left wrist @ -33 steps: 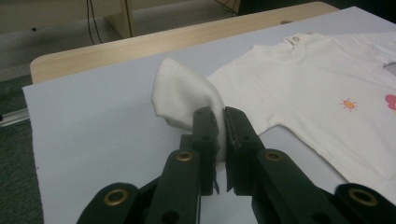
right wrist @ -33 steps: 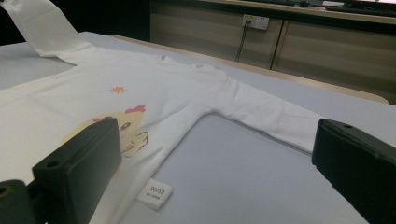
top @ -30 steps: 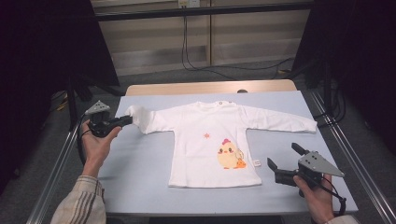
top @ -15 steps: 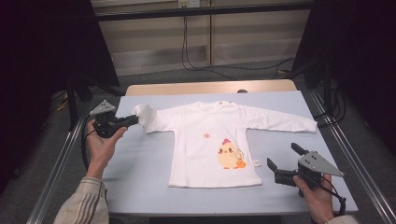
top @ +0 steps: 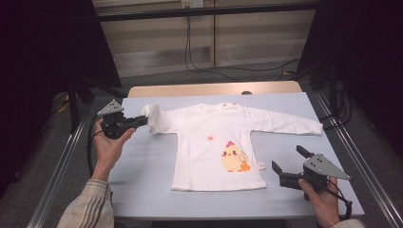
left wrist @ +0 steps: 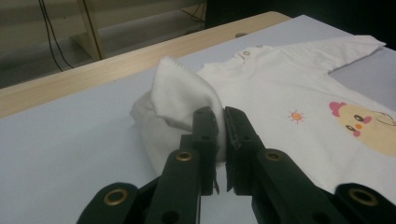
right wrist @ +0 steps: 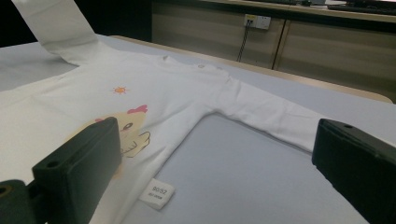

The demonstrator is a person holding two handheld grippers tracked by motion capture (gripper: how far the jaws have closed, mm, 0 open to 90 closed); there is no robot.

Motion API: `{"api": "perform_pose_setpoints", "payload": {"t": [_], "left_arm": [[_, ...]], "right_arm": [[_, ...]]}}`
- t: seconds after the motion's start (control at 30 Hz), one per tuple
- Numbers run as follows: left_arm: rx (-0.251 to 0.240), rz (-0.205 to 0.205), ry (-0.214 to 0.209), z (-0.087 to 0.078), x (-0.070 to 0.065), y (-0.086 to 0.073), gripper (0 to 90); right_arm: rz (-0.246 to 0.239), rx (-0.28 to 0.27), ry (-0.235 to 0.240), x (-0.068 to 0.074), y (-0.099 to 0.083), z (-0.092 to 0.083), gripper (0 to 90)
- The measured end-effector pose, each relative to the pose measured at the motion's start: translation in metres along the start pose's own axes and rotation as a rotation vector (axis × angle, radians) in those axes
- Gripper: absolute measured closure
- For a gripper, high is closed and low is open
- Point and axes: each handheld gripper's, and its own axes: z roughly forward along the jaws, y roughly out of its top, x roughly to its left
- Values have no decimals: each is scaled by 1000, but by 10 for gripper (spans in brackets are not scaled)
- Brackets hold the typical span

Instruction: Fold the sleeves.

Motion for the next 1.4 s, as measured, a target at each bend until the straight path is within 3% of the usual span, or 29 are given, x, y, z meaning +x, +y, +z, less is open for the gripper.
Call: {"api": "perform_pose_setpoints", "payload": {"t": [0.37,0.93,1.03,1.4], "left_arm": [[-13,-7,-45,9,-9,4,837],[-19,12,-72,17,-26,7,837],[-15,38,-84,18,-34,11,837],[-27,71,-113,22,-53,20,837]], "right_arm": [[0,0,4,0,0,0,14],[-2,-1,3,0,0,-1,13],[-2,-1,6,0,0,0,13],[-3,-1,6,0,0,0,13]]}}
